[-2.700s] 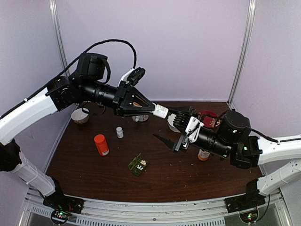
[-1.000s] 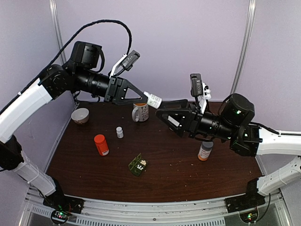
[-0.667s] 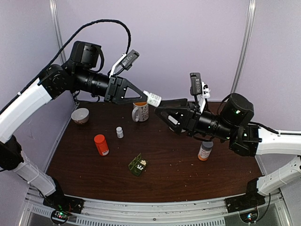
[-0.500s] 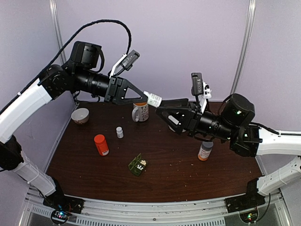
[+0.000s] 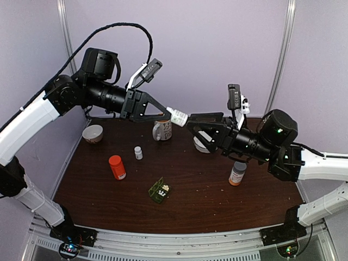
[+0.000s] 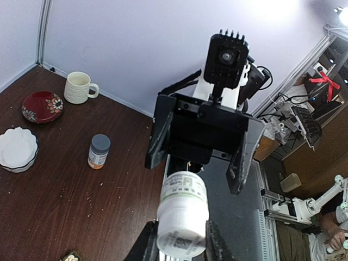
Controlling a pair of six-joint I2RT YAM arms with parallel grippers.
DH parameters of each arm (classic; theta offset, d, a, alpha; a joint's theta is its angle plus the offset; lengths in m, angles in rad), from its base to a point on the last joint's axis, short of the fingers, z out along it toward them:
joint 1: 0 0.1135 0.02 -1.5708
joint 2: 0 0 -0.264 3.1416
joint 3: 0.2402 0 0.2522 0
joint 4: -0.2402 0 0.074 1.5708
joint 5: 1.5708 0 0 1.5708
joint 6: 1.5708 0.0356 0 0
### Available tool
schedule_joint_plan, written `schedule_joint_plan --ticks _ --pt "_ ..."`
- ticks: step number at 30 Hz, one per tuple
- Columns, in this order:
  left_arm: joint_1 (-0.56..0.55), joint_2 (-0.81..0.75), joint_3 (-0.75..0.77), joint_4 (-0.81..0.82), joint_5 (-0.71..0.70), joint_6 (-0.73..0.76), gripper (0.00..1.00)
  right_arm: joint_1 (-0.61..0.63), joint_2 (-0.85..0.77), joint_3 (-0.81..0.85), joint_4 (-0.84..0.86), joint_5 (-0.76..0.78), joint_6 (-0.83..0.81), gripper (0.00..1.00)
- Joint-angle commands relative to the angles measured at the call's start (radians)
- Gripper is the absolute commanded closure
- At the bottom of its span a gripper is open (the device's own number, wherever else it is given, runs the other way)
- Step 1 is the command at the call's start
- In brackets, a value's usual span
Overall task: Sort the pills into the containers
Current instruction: Unscrew the lid of the pill bottle.
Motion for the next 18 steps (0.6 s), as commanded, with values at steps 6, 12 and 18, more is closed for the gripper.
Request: schedule_joint_plan --ticks 6,12,18 --pt "-0.007 -0.023 -0.007 0.045 0.047 -0.011 1.00 -0.007 0.061 0.093 -0.004 -0.066 -0.039 0.33" --pt "-0.009 -0.022 -0.011 0.046 0.050 -0.011 1.00 -0.007 0.080 0.108 0.005 -0.088 -0.041 0.47" --pt "-0.010 -0.023 -0.015 0.060 0.058 -0.015 1.00 -0.007 0.092 0.113 -0.007 -0.094 -0.040 0.51"
